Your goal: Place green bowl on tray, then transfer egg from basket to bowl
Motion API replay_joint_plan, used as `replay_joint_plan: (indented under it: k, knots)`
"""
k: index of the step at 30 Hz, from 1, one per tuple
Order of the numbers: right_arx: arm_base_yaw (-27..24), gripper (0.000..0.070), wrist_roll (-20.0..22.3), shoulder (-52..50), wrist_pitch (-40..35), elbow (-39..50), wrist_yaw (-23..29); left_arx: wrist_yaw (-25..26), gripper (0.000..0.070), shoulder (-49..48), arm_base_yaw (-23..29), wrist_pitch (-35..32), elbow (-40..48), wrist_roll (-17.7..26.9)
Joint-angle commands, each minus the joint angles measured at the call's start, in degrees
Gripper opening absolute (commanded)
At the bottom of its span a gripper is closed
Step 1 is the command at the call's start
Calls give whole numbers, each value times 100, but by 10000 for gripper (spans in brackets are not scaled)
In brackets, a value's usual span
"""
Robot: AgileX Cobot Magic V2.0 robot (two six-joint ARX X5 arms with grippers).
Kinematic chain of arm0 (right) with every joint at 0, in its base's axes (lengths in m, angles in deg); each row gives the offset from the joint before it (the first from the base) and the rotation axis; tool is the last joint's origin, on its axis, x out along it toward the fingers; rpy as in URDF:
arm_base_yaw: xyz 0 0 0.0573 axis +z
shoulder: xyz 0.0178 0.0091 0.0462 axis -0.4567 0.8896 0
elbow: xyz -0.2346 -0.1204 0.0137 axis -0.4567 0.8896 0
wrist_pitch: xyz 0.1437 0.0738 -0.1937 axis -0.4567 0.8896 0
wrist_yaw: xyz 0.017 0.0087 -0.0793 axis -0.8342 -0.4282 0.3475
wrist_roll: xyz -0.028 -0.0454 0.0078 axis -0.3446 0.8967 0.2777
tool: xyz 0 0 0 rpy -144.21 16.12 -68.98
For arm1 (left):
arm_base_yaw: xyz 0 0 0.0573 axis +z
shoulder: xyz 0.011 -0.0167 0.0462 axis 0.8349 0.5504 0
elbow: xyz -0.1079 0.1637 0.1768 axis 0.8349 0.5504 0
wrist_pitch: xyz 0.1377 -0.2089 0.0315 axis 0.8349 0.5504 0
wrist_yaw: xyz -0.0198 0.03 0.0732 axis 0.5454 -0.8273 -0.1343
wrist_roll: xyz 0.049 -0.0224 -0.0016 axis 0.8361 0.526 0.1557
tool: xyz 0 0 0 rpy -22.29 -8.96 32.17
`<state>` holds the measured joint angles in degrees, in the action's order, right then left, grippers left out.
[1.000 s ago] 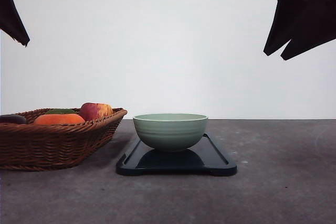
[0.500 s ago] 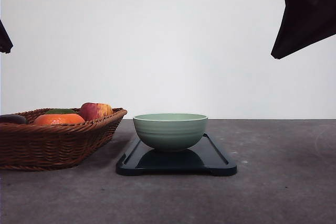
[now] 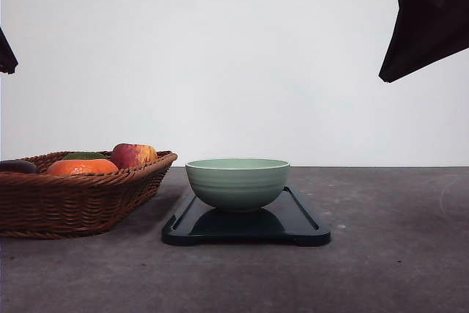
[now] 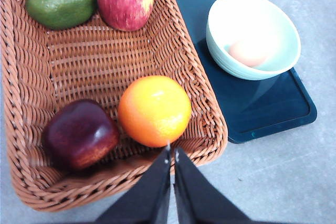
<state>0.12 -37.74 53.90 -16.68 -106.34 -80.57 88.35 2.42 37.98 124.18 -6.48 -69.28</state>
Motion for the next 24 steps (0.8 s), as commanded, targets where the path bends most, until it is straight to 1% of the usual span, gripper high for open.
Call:
replay_joint_plan:
  k: [1,3,5,8,11,13,18,24]
  knots:
    - [35,10,26,28,-52,-4,-7,-19,0,-97,55,-82,0,473]
    - [35,10,26,28,-52,-4,-7,-19,0,-300,190,-210,151,644]
    - [33,10,28,28,-52,-4,-7,-19,0,-598,397,-553,443,725]
    - [33,10,26,28,-52,-4,-7,-19,0,-1264,860,-1269,1110,713]
    - [35,10,26,28,-52,-4,-7,-22,0,-1983,1280,-1807,1776,697]
    - [34,10,26,28,-52,-4,-7,-43,0,-2421,1462,-2023,2154,697]
    - [33,10,26,28,-52,-4,-7,-58,0,-3286,1755,-2218,2925,697]
    - [33,10,27,28,-52,-4,-7,-97,0,-3914,2002,-2217,3497,701]
